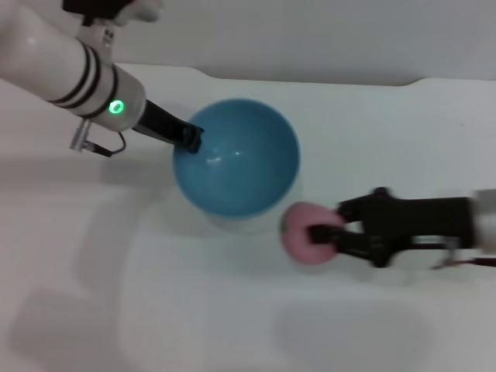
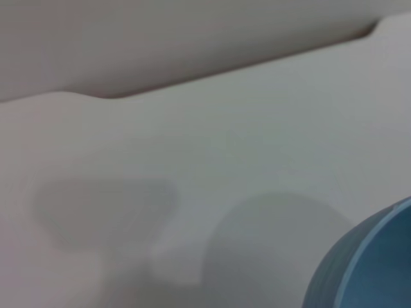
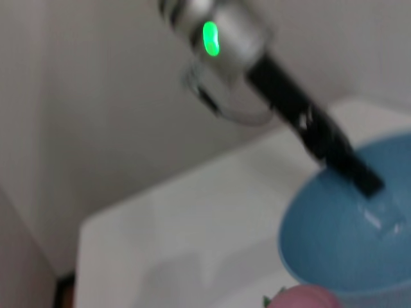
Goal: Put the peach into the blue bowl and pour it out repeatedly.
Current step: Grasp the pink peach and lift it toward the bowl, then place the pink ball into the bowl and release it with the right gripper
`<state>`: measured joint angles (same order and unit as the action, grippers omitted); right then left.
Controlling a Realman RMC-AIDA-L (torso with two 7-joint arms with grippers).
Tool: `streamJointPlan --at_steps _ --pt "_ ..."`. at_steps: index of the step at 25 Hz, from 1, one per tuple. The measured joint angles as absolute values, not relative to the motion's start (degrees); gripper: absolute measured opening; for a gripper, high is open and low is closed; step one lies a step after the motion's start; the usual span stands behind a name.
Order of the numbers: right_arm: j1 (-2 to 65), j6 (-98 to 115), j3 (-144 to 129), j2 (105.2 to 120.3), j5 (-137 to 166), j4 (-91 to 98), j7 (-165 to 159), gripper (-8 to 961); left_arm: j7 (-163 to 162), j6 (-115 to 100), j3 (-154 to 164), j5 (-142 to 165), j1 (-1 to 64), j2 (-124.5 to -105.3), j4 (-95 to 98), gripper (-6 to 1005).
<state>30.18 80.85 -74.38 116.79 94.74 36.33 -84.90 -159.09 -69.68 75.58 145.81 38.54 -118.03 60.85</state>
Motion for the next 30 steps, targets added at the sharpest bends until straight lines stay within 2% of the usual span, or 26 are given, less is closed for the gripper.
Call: streamJointPlan --at_steps 4,6,11,16,23,30 --pt "26.5 91.6 -61.7 115.41 95.4 36.5 -80.6 218 -159.7 -69.4 77.8 145.5 41.1 -118.20 57.5 -1" --pt "25.1 96.5 -54.5 115.32 96.3 37.1 -78.8 169 -159.9 -69.2 78.8 145.2 42.8 -118.38 55.3 -1" --pt "24.6 101.0 -47.1 115.31 96.6 38.8 -78.5 135 -160.5 -68.4 84.9 140.0 46.1 -118.58 52.4 1" --pt "27.0 97.1 -47.2 116.02 99.4 38.9 -79.9 115 -161.2 -68.2 88.2 136.2 47.5 -118.63 52.3 0" --pt "30.9 91.1 -47.2 117.93 111.8 39.0 -82.3 91 -162.1 -68.5 89.0 133.9 48.0 -118.66 52.4 0" --pt "31.5 92.8 -46.8 118.13 113.5 40.7 -82.5 348 -162.9 -68.3 91.0 132.6 49.1 -118.69 52.4 0"
